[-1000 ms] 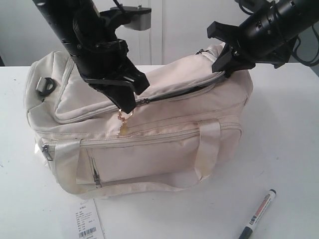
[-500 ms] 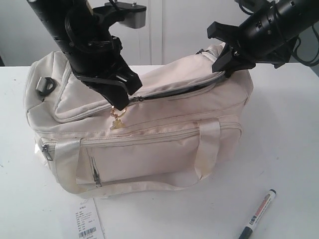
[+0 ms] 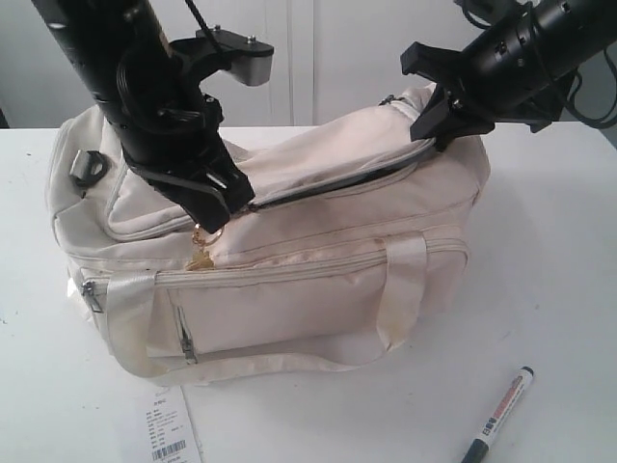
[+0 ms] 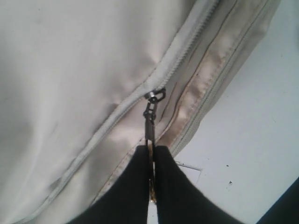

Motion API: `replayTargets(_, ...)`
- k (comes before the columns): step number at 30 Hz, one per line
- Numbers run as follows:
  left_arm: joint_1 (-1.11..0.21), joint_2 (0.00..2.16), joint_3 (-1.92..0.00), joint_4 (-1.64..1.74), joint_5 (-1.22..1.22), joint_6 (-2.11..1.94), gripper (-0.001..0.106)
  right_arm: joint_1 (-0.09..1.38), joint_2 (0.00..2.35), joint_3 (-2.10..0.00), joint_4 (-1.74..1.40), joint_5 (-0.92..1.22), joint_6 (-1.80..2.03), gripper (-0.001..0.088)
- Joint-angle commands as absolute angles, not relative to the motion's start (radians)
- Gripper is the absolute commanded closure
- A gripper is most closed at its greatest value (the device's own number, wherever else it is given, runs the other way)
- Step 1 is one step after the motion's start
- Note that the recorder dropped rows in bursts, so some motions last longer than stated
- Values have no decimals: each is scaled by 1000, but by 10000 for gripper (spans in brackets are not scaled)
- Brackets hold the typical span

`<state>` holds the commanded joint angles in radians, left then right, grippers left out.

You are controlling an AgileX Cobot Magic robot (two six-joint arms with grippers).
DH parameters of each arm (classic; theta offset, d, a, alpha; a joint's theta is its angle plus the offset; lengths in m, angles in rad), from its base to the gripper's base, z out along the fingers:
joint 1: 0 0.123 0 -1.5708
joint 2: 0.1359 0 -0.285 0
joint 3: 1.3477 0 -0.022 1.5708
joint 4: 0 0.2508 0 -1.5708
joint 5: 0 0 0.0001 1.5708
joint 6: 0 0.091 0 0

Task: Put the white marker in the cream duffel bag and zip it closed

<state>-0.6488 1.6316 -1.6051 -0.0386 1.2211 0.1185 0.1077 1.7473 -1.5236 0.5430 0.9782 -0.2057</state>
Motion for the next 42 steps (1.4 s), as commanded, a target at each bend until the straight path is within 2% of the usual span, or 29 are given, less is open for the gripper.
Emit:
replayTargets(11, -649, 1582, -1605, 28, 1221, 119, 1053, 108, 1747, -1524, 546, 982, -206, 867)
replayTargets(13, -649, 1578, -1605, 28, 1221, 119, 1053, 108, 1747, -1524, 547, 990, -206, 841)
replayTargets(17, -649, 1574, -1605, 27, 1221, 119, 1053, 108, 1732, -1524, 548, 992, -206, 660)
replayTargets(21, -649, 1572, -1605, 16, 1221, 133, 1053, 108, 1701, -1524, 548, 994, -211, 391)
replayTargets(23, -649, 1572, -1605, 16, 1221, 135, 1053, 108, 1677, -1524, 548, 994, -251, 341)
replayTargets(30, -649, 1570, -1605, 16, 1221, 183, 1053, 140, 1545, -1505, 560, 1084, -693, 365)
replayTargets(36, -649, 1570, -1605, 16, 1221, 183, 1053, 199, 1462, -1397, 701, 1138, -1089, 369)
replayTargets(42, -649, 1570, -1605, 0, 1221, 181, 1053, 267, 1460, -1310, 755, 1169, -1701, 344)
